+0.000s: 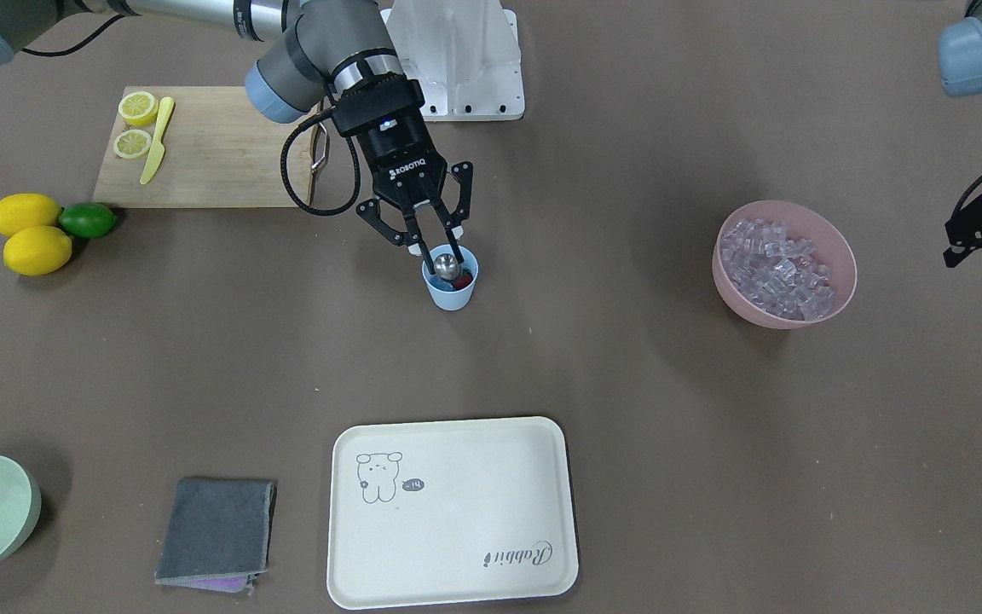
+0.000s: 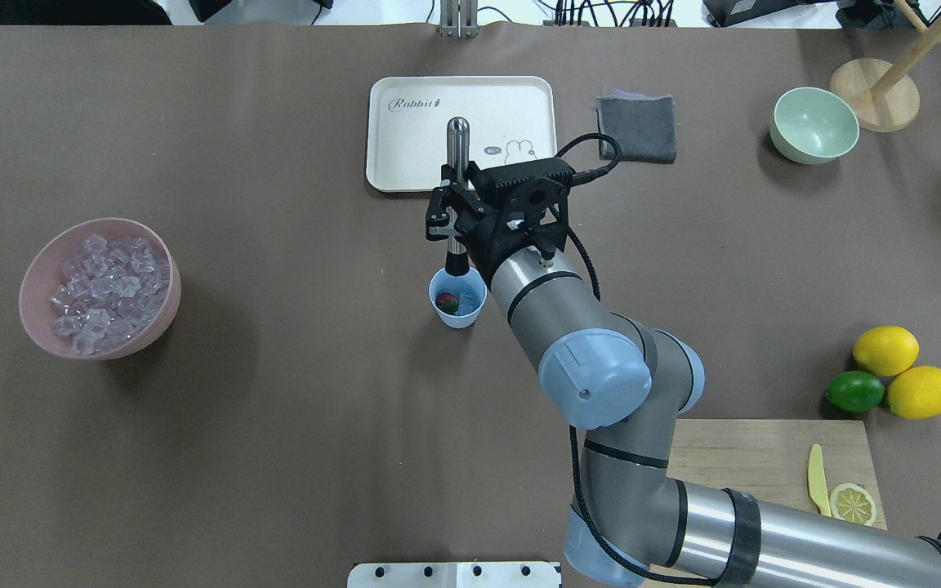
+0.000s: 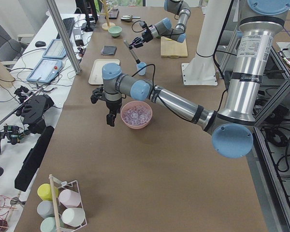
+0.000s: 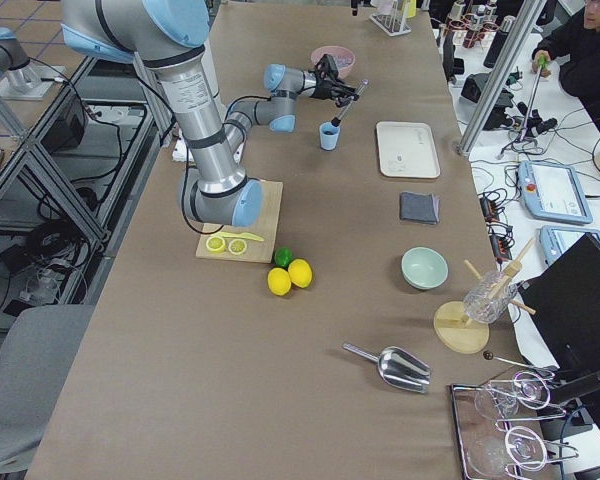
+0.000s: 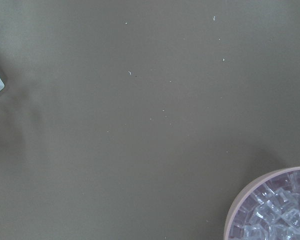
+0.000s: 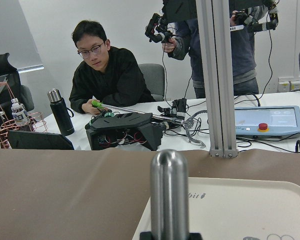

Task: Mash ice and strawberries in cup
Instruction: 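Lower the pestle into the blue cup and press down repeatedly with the right gripper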

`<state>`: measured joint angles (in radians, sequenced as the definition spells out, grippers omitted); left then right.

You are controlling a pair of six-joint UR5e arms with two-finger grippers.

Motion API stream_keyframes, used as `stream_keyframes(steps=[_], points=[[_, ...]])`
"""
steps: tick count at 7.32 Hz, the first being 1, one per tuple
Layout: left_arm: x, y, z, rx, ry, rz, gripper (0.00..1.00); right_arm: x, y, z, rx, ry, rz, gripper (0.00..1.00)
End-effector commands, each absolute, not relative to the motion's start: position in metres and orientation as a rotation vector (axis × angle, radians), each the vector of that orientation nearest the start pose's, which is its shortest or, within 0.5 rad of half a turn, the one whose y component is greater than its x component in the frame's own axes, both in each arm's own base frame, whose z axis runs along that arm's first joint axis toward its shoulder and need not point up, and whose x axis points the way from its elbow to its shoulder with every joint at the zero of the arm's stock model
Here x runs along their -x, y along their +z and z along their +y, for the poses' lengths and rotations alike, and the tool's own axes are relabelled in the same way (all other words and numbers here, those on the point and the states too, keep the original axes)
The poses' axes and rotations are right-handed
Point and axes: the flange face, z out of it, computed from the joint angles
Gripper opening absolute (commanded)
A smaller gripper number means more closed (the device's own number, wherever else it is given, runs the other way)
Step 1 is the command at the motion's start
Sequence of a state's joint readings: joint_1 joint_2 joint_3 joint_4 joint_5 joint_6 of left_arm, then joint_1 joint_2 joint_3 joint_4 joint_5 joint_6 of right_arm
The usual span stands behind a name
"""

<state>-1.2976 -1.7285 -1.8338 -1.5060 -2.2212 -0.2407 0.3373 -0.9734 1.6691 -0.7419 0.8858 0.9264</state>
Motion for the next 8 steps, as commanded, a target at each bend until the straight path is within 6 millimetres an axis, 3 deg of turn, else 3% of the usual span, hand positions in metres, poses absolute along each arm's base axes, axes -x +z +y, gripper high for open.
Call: stream_keyframes(steps=[1,8], points=[[-0.077,0.461,-0.544,-0.170,0.148,0.710,0.97,0.528,0.180,-0.375,-1.156,0.255,-1.044,0.00],[-0.076,0.460,-0.543,-0.172,0.149,0.709,0.97,0.545,0.190,-0.375,-1.160,0.250,-1.004,0.00]])
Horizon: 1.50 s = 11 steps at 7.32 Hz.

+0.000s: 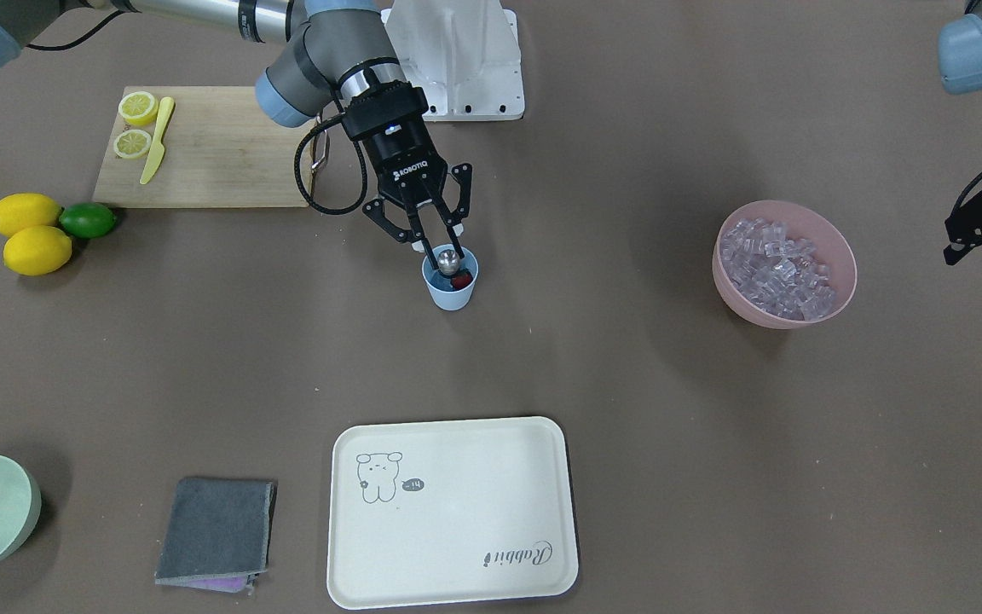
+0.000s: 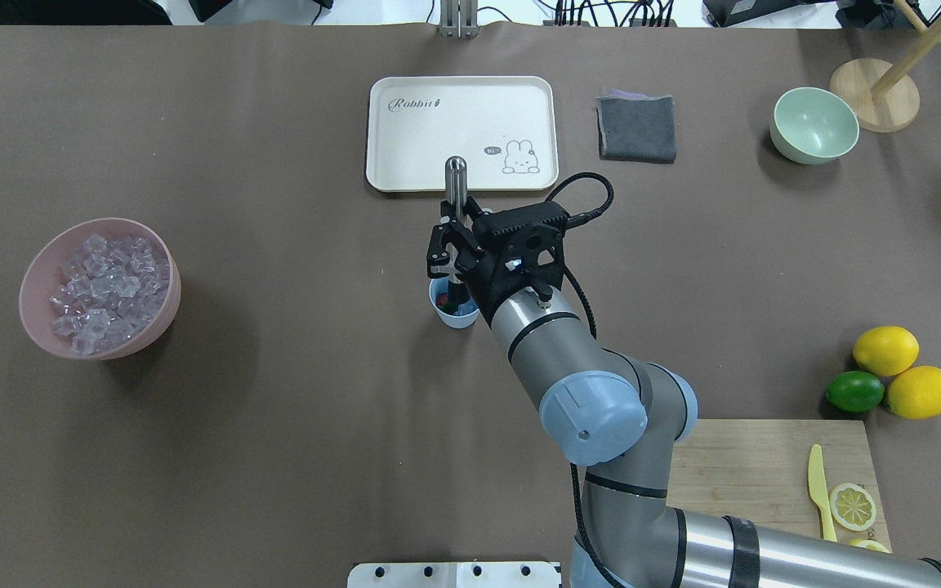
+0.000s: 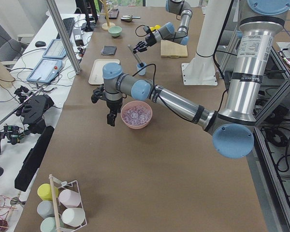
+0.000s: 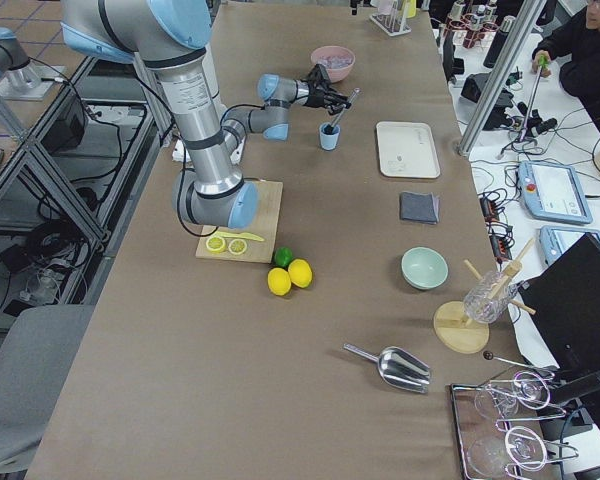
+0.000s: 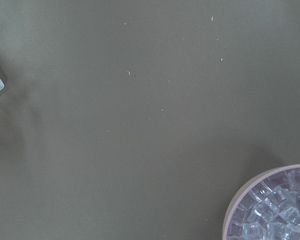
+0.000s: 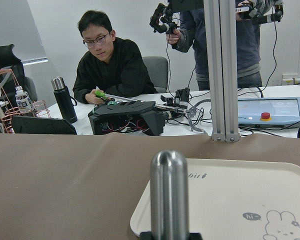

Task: Mash ice and strawberries in cup
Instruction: 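Lower the pestle into the blue cup and press down repeatedly with the right gripper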

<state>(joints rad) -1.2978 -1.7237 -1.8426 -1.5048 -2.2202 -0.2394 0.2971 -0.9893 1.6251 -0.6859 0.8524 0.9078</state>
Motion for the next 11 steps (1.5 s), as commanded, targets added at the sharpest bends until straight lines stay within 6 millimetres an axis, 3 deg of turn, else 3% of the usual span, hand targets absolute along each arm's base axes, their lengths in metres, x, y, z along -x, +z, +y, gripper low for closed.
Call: stream_keyframes(steps=[1,3,5,6,9,11], points=[[-0.076,0.459,-0.544,-0.174,0.149,0.709,0.97,0.545,0.189,-0.375,-1.160,0.253,-1.008,0.00],[-0.076,0.459,-0.544,-0.174,0.149,0.709,0.97,0.544,0.187,-0.375,-1.159,0.252,-1.012,0.00],[-0.076,0.458,-0.544,-0.175,0.150,0.709,0.97,0.528,0.134,-0.372,-1.220,0.243,-1.053,0.00],[-0.077,0.460,-0.544,-0.172,0.149,0.709,0.97,0.523,0.131,-0.375,-1.226,0.249,-1.054,0.00],[-0.076,0.460,-0.544,-0.171,0.148,0.709,0.97,0.524,0.144,-0.382,-1.222,0.241,-1.028,0.00],[-0.076,0.462,-0.542,-0.169,0.148,0.708,0.97,0.542,0.164,-0.387,-1.206,0.222,-0.989,0.00]])
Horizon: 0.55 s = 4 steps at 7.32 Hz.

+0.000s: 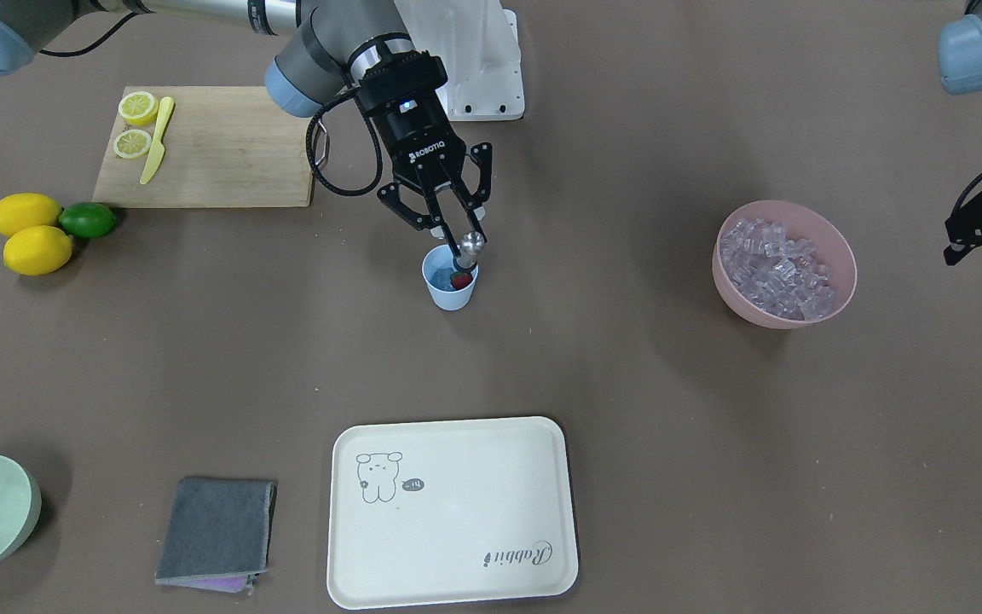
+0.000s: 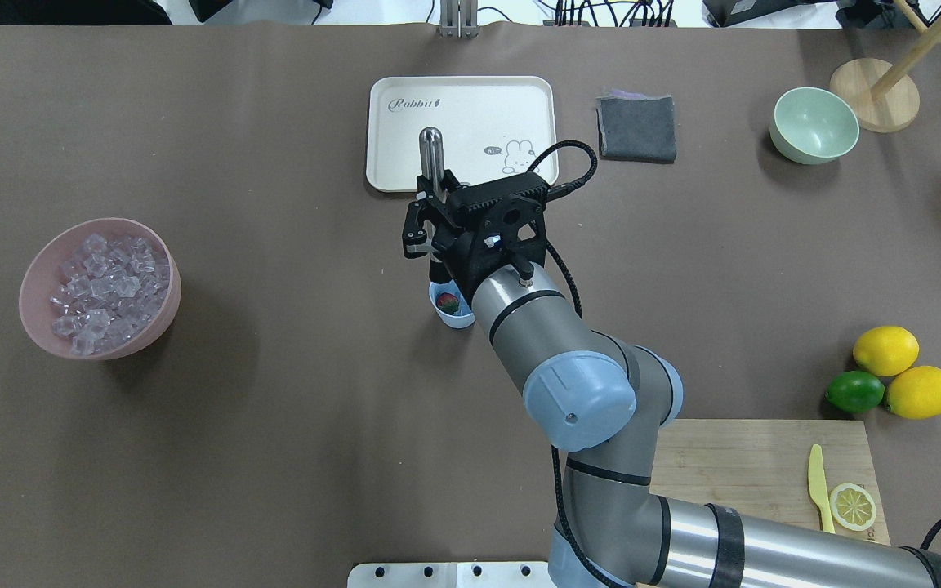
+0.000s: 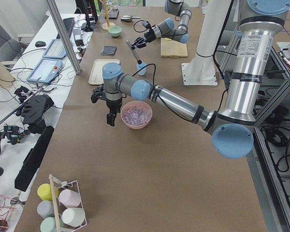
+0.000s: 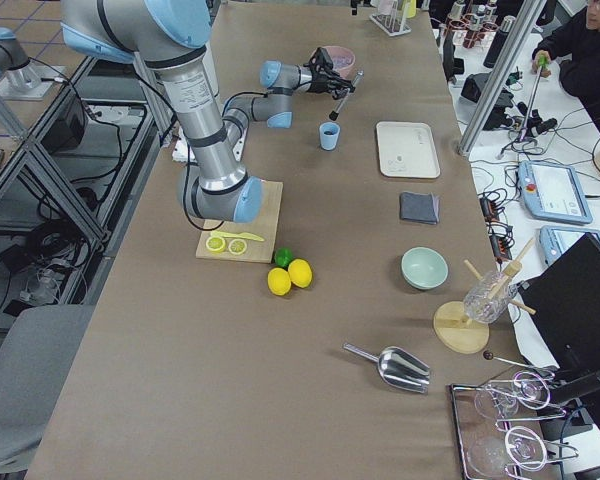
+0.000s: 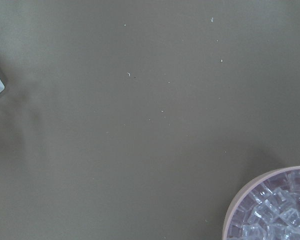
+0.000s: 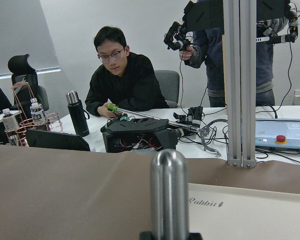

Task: Mash ice and strawberries in cup
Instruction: 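Lower the pestle into the blue cup and press down repeatedly with the right gripper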

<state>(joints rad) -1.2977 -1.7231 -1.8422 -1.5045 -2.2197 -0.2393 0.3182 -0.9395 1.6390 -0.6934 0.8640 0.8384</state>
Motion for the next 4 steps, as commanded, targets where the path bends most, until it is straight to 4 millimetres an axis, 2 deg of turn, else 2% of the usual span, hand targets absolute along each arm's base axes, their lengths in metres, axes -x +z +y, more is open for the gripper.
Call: stream_keyframes(steps=[1,3,4], points=[[-0.076,0.462,-0.541,-0.169,0.148,0.708,0.97,0.548,0.174,-0.388,-1.197,0.215,-0.974,0.00],[-0.074,0.461,-0.540,-0.171,0.147,0.708,0.97,0.558,0.191,-0.384,-1.176,0.189,-0.959,0.00],[-0.074,0.462,-0.540,-0.172,0.146,0.707,0.97,0.558,0.187,-0.383,-1.176,0.193,-0.968,0.00]])
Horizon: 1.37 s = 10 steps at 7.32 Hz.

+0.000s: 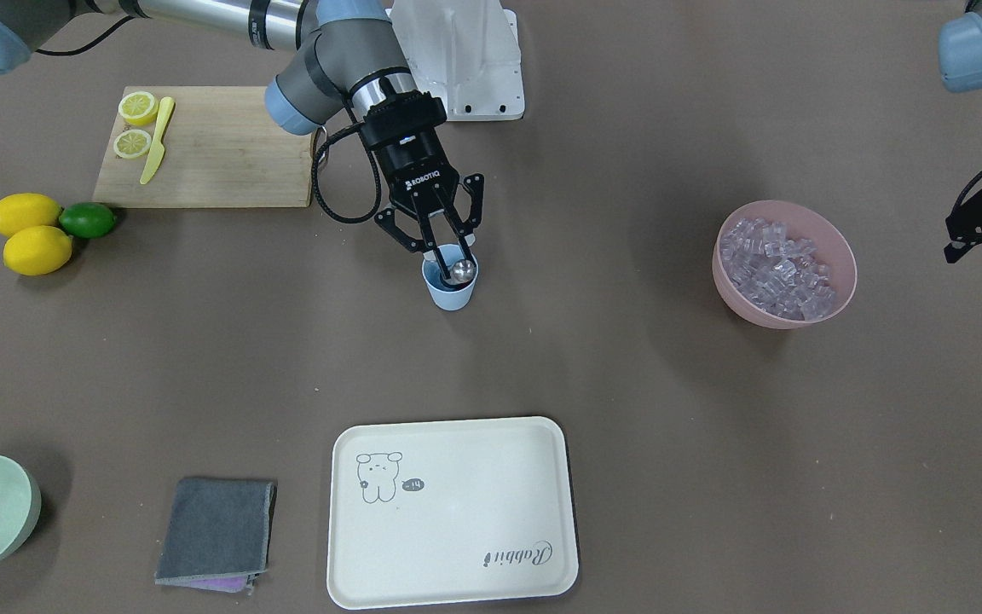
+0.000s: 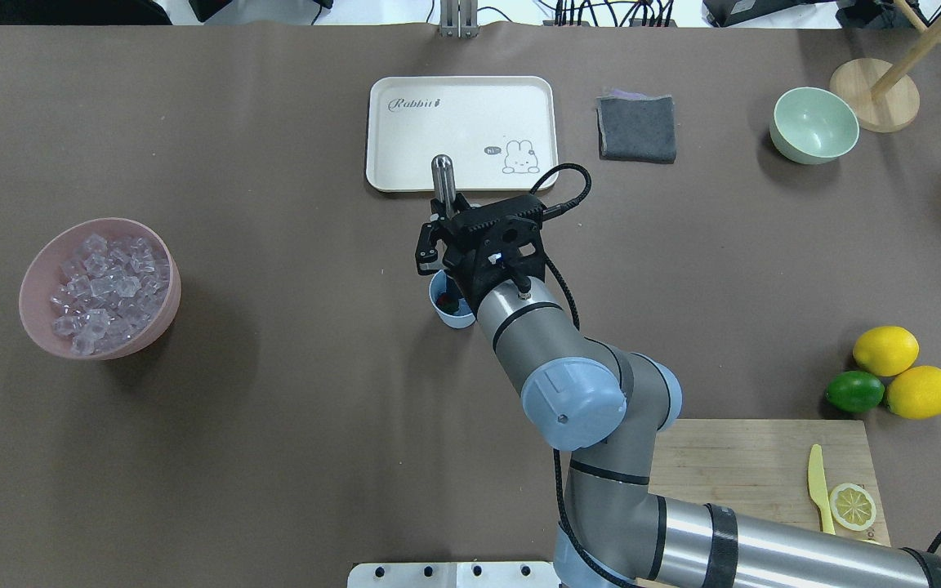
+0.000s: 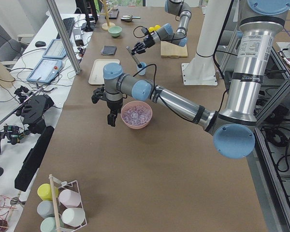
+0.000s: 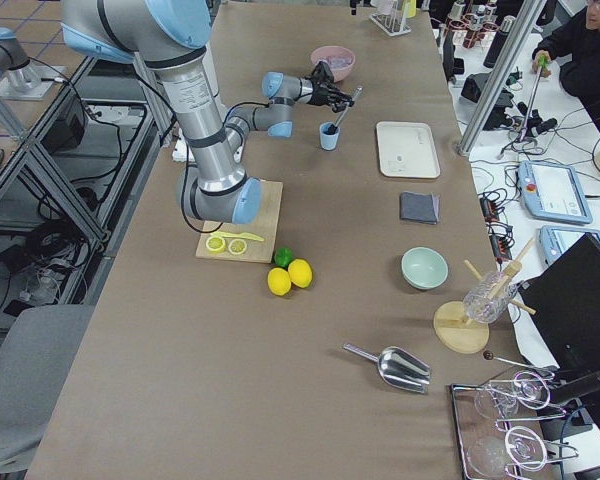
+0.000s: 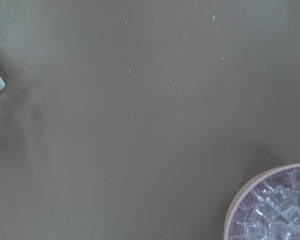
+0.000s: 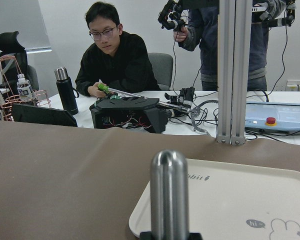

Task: Mash ice and strawberries in cup
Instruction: 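Lower the pestle into the blue cup and press down repeatedly with the right gripper, then lift the pestle out of the blue cup and carry it back with the right gripper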

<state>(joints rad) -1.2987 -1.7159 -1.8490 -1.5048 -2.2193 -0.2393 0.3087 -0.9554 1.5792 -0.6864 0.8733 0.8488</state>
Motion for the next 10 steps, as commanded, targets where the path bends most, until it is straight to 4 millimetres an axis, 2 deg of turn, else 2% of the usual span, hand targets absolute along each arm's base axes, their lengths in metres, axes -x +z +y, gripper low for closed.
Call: stream_keyframes(steps=[1,3,4,5,6,8,10], points=[[-0.074,0.461,-0.539,-0.173,0.147,0.707,0.97,0.558,0.185,-0.379,-1.177,0.189,-0.976,0.00],[-0.074,0.462,-0.538,-0.172,0.146,0.707,0.97,0.538,0.154,-0.372,-1.171,0.167,-1.021,0.00],[-0.073,0.462,-0.539,-0.172,0.145,0.707,0.97,0.507,0.123,-0.369,-1.166,0.161,-1.015,0.00],[-0.073,0.462,-0.539,-0.173,0.145,0.705,0.97,0.494,0.115,-0.370,-1.148,0.140,-0.961,0.00],[-0.073,0.463,-0.539,-0.172,0.142,0.702,0.97,0.487,0.120,-0.382,-1.135,0.126,-0.955,0.00],[-0.074,0.464,-0.542,-0.168,0.141,0.702,0.97,0.457,0.173,-0.427,-1.024,0.043,-0.936,0.00],[-0.075,0.461,-0.542,-0.167,0.133,0.710,0.97,0.398,0.259,-0.470,-0.808,-0.051,-0.931,0.00]])
